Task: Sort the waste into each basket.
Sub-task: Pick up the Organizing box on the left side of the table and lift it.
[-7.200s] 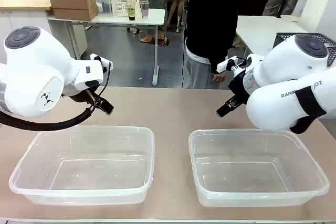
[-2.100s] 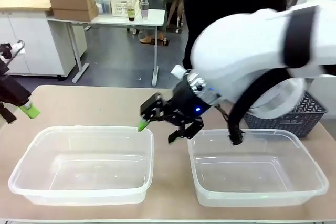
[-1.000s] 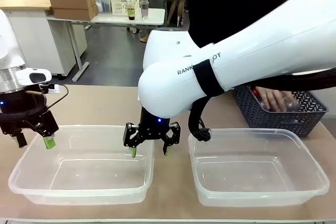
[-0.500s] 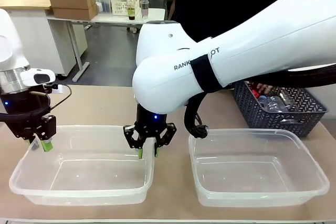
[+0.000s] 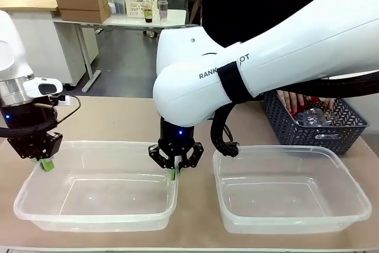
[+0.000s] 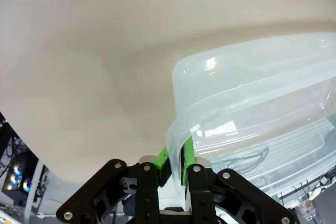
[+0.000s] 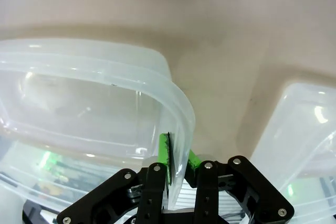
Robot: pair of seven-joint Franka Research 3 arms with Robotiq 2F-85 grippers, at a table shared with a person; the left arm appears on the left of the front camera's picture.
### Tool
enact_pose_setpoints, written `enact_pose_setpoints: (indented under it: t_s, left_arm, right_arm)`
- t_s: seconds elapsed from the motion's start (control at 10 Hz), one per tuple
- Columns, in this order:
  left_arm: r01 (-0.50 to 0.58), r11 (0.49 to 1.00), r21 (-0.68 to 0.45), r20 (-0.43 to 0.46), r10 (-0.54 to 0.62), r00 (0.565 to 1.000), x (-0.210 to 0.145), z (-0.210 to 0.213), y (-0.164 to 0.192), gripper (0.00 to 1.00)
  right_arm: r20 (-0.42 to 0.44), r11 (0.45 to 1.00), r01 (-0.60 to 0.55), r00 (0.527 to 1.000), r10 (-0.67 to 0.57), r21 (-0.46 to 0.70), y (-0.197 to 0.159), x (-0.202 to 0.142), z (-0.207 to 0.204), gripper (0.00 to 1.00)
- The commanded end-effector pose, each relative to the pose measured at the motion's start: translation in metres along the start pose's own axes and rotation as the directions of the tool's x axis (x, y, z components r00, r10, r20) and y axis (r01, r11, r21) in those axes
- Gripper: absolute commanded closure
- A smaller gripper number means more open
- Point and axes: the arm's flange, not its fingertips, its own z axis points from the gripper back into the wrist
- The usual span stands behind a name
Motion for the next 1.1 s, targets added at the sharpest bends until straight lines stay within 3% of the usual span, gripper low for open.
enact_pose_setpoints:
  t_s: [0.0, 0.3, 0.6, 0.7, 0.8, 0.9, 1.0]
  left_arm:
    - [-0.032, 0.999, -0.019, 0.046, 0.033, 0.998, -0.083, -0.066, -0.01, 1.0]
    - [-0.135, 0.99, -0.032, 0.058, 0.137, 0.989, -0.077, 0.004, -0.021, 1.0]
    - [-0.21, 0.976, -0.063, 0.037, 0.212, 0.977, -0.048, 0.121, -0.046, 1.0]
    - [-0.185, 0.979, -0.089, 0.038, 0.189, 0.981, -0.039, 0.151, -0.051, 1.0]
    - [-0.153, 0.98, -0.126, 0.051, 0.16, 0.986, -0.031, 0.168, -0.053, 1.0]
    - [-0.177, 0.981, -0.075, 0.056, 0.181, 0.982, -0.06, 0.122, -0.053, 1.0]
    - [-0.177, 0.981, -0.075, 0.056, 0.181, 0.982, -0.06, 0.122, -0.053, 1.0]
  right_arm:
    - [0.0, 1.0, 0.027, 1.0, -0.027, -0.009, 0.004, 0.0, 0.009, 1.0]
    - [-0.054, 1.0, 0.018, 0.998, -0.017, 0.014, -0.008, 0.002, 0.064, 1.0]
    - [-0.132, 1.0, -0.018, 0.991, 0.016, -0.016, -0.031, 0.006, 0.141, 1.0]
    - [-0.183, 0.999, -0.026, 0.983, 0.02, -0.034, -0.041, 0.009, 0.151, 1.0]
    - [-0.194, 0.999, -0.017, 0.981, 0.01, -0.035, -0.049, 0.006, 0.148, 1.0]
    - [-0.244, 0.998, -0.05, 0.968, 0.054, 0.025, -0.056, -0.009, 0.132, 1.0]
    - [-0.146, 1.0, -0.005, 0.989, 0.003, -0.008, -0.033, 0.002, 0.158, 1.0]
